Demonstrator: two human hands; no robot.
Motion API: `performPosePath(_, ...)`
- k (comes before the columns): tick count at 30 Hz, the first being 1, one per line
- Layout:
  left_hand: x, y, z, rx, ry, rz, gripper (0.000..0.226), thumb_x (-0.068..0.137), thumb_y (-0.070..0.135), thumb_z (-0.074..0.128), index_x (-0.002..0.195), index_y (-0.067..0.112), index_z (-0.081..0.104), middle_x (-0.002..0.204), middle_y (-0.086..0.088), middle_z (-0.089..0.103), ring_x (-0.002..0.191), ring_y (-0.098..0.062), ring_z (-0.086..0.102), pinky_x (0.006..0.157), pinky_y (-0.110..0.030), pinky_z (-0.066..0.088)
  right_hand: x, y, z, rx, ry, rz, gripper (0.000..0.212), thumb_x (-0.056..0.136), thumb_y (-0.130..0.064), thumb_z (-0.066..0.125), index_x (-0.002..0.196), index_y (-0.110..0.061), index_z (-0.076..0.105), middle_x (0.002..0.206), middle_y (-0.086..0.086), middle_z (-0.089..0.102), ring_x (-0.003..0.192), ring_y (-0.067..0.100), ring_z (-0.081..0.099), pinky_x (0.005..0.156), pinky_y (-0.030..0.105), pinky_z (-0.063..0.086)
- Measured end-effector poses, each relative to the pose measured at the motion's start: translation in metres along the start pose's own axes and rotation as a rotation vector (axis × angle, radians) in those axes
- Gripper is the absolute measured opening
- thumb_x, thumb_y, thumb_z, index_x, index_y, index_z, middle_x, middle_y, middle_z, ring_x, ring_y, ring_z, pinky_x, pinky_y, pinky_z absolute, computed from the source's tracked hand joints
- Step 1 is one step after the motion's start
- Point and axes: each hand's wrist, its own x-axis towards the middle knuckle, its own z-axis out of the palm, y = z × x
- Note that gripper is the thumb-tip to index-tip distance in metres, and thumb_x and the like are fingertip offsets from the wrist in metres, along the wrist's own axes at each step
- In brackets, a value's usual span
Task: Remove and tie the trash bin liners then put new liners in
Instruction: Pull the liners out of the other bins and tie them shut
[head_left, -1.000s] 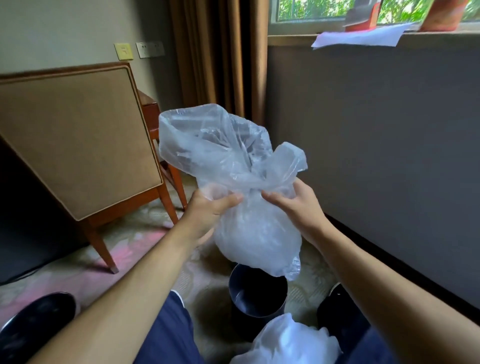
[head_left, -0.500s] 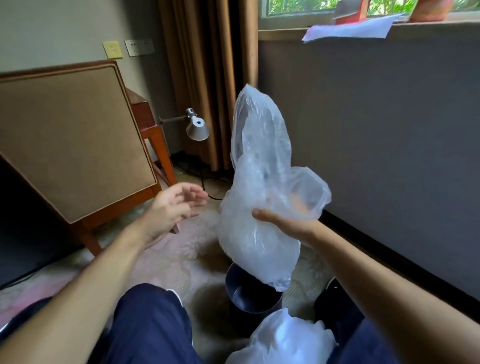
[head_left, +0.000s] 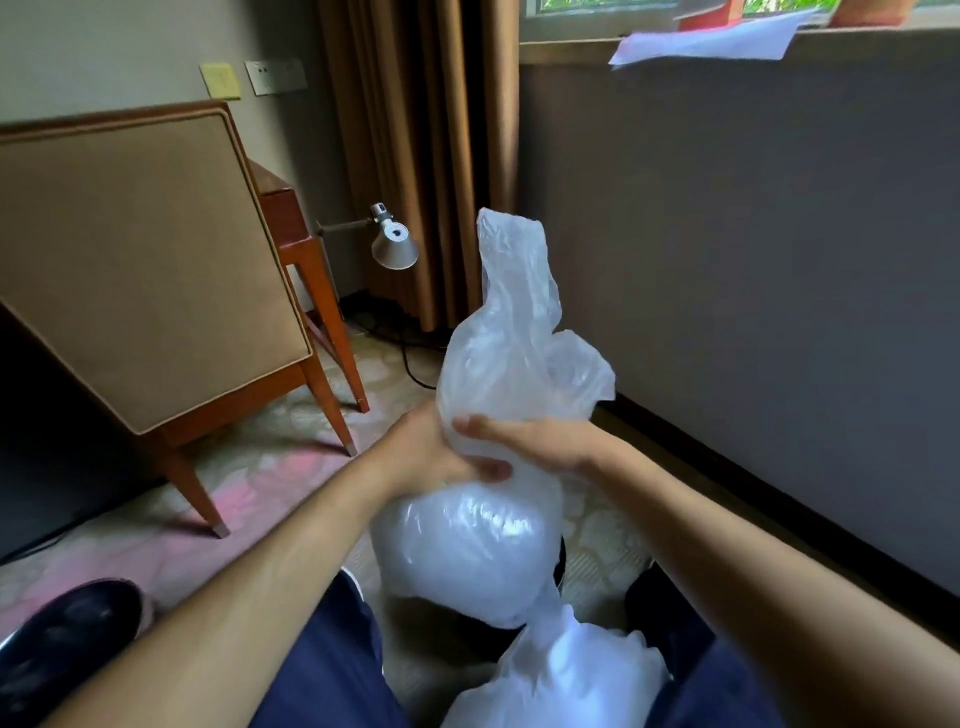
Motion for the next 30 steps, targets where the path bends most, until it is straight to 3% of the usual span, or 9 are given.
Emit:
performPosePath(2, 0.001, -0.007, 0.0, 0.037, 0.035, -0.092, 0.049, 0.072, 0.018, 0.086, 0.113, 0.032, 0.065, 0.1, 0.012, 0.071, 0.093, 0.001, 0.066, 0.076, -0.017, 0.048, 0.0, 0.004, -0.006, -0.109, -0.029, -0.002, 0.125, 0.053, -0.088, 0.071, 0.141, -0.003, 0.049, 0.127, 0.008, 0.062, 0.124, 0.021, 0.055, 0.097, 0.022, 0.043)
performPosePath(3, 0.002, -0.01, 0.0, 0.055, 0.046, -0.142, 0.045, 0.074, 0.015, 0.083, 0.112, 0.029, 0.064, 0.096, 0.011, 0.07, 0.088, -0.002, 0.066, 0.069, -0.015, 0.046, 0.0, 0.004, -0.006, -0.137, -0.071, -0.017, 0.125, 0.054, -0.09, 0.068, 0.145, -0.007, 0.046, 0.14, 0.009, 0.057, 0.126, 0.017, 0.054, 0.097, 0.016, 0.044)
performPosePath(6, 0.002, -0.01, 0.003, 0.115, 0.004, -0.21, 0.028, 0.079, 0.012, 0.072, 0.1, 0.026, 0.06, 0.082, 0.006, 0.066, 0.07, -0.006, 0.062, 0.051, -0.013, 0.04, 0.001, 0.012, -0.006, 0.107, -0.063, 0.005, 0.062, 0.08, -0.041, 0.084, 0.134, -0.03, 0.056, 0.13, -0.006, 0.065, 0.116, 0.004, 0.063, 0.096, 0.024, 0.054)
performPosePath(10, 0.002, -0.011, 0.011, 0.257, -0.108, -0.194, 0.03, 0.072, 0.021, 0.054, 0.101, 0.019, 0.063, 0.093, -0.01, 0.069, 0.078, -0.021, 0.066, 0.064, -0.035, 0.057, 0.011, 0.017, 0.002, 0.071, 0.111, -0.043, 0.066, 0.067, -0.047, 0.091, 0.122, -0.029, 0.061, 0.116, -0.007, 0.069, 0.109, 0.009, 0.067, 0.088, 0.026, 0.058)
performPosePath(14, -0.002, -0.016, 0.01, 0.206, -0.079, -0.163, 0.018, 0.081, 0.004, 0.054, 0.073, 0.019, 0.049, 0.073, 0.0, 0.056, 0.071, -0.02, 0.057, 0.06, -0.029, 0.044, 0.02, 0.02, -0.009, -0.189, 0.356, -0.024, 0.022, 0.069, -0.037, 0.073, 0.068, -0.028, 0.054, 0.073, -0.011, 0.063, 0.069, 0.012, 0.06, 0.068, 0.033, 0.051)
performPosePath(18, -0.007, -0.024, 0.002, 0.099, -0.103, -0.199, 0.014, 0.072, 0.014, 0.046, 0.071, 0.0, 0.043, 0.073, -0.008, 0.049, 0.068, -0.022, 0.047, 0.062, -0.041, 0.041, 0.01, 0.022, -0.024, -0.605, 0.515, 0.159, 0.038, 0.082, -0.056, 0.053, 0.079, -0.018, 0.061, 0.079, -0.003, 0.064, 0.076, 0.027, 0.062, 0.066, 0.033, 0.044)
performPosePath(24, -0.008, -0.026, -0.012, 0.223, -0.232, -0.31, 0.007, 0.071, 0.016, 0.045, 0.067, 0.012, 0.042, 0.076, -0.005, 0.05, 0.072, -0.024, 0.048, 0.067, -0.042, 0.039, -0.018, -0.008, -0.055, -0.696, -0.127, 0.513, 0.063, 0.076, -0.078, 0.066, 0.069, -0.016, 0.063, 0.051, -0.007, 0.058, 0.051, 0.016, 0.053, 0.057, 0.027, 0.047)
performPosePath(27, -0.01, -0.013, -0.014, 0.199, -0.286, -0.343, 0.02, 0.066, 0.026, 0.059, 0.062, 0.019, 0.041, 0.067, 0.0, 0.044, 0.063, -0.019, 0.043, 0.063, -0.036, 0.039, -0.028, -0.02, -0.041, -0.25, -0.39, 0.069, 0.021, 0.089, -0.032, 0.077, 0.096, -0.012, 0.073, 0.095, 0.001, 0.077, 0.087, 0.015, 0.071, 0.082, 0.036, 0.05)
performPosePath(30, -0.014, 0.011, -0.01, 0.135, -0.365, -0.349, 0.019, 0.063, 0.02, 0.061, 0.064, 0.016, 0.043, 0.066, 0.002, 0.041, 0.062, -0.014, 0.038, 0.057, -0.027, 0.032, -0.03, -0.013, -0.015, -0.496, -0.269, -0.309, 0.071, 0.078, -0.026, 0.085, 0.141, -0.031, 0.052, 0.144, -0.013, 0.056, 0.14, 0.003, 0.044, 0.112, 0.031, 0.037)
